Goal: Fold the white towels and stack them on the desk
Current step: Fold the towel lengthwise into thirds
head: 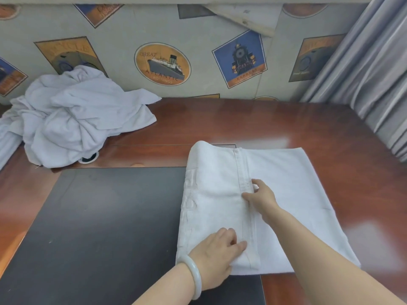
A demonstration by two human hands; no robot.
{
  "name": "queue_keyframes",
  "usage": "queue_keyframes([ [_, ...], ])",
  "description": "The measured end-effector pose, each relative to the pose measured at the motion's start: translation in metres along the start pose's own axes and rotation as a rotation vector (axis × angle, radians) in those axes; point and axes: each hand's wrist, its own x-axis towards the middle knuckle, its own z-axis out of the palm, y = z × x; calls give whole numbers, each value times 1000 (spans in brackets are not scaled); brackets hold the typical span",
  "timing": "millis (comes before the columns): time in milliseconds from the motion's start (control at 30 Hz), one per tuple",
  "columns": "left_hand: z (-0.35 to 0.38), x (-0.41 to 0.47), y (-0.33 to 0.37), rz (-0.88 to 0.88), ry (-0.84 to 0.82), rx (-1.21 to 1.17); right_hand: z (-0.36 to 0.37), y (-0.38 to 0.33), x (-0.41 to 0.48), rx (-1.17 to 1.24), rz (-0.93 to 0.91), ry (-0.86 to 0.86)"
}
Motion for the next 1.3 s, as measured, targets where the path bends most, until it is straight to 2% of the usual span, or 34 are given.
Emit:
queue_keyframes([
  [100, 0, 2, 3, -39, -83, 38, 1, 4, 4, -13, 8, -7],
  [367, 15, -2, -10, 111, -8, 38, 0, 10, 7, 0, -37, 6],
  [433, 10, -2, -6, 116, -63, 21, 1, 13, 7, -44, -15, 4],
  [500, 1, 2, -9, 27, -71, -67, 3, 9, 7, -129, -14, 26],
  [533, -4, 5, -14, -45, 13, -70, 5, 5, 4, -253, -54, 72],
  [600, -8, 10, -34, -243, 218, 40, 14, -1, -7, -563, -222, 235],
  [633, -11, 10, -45, -383, 232, 95, 21, 1, -14, -650, -339, 274],
  [700, -6, 10, -60, -519, 169, 199, 35, 16, -24, -783, -511, 161],
  [800, 9, 9, -66, -556, 57, 241, 40, 44, -27, -884, -566, -10],
  [867, 14, 10, -64, -580, 63, 218, 36, 45, -22, -808, -562, -4],
  [933, 4, 15, -58, -594, 72, 201, 35, 37, -16, -675, -522, 85],
  [1033, -18, 32, -68, -568, 165, 216, 29, 12, 8, -434, -297, 244],
  [1100, -31, 53, -84, -566, 196, 221, 22, -5, 33, -266, -161, 237],
  [1200, -27, 76, -104, -552, 145, 201, 13, -28, 65, -12, -31, 207],
  [1300, -7, 78, -109, -579, 181, 232, 14, -43, 88, -30, 38, 147],
])
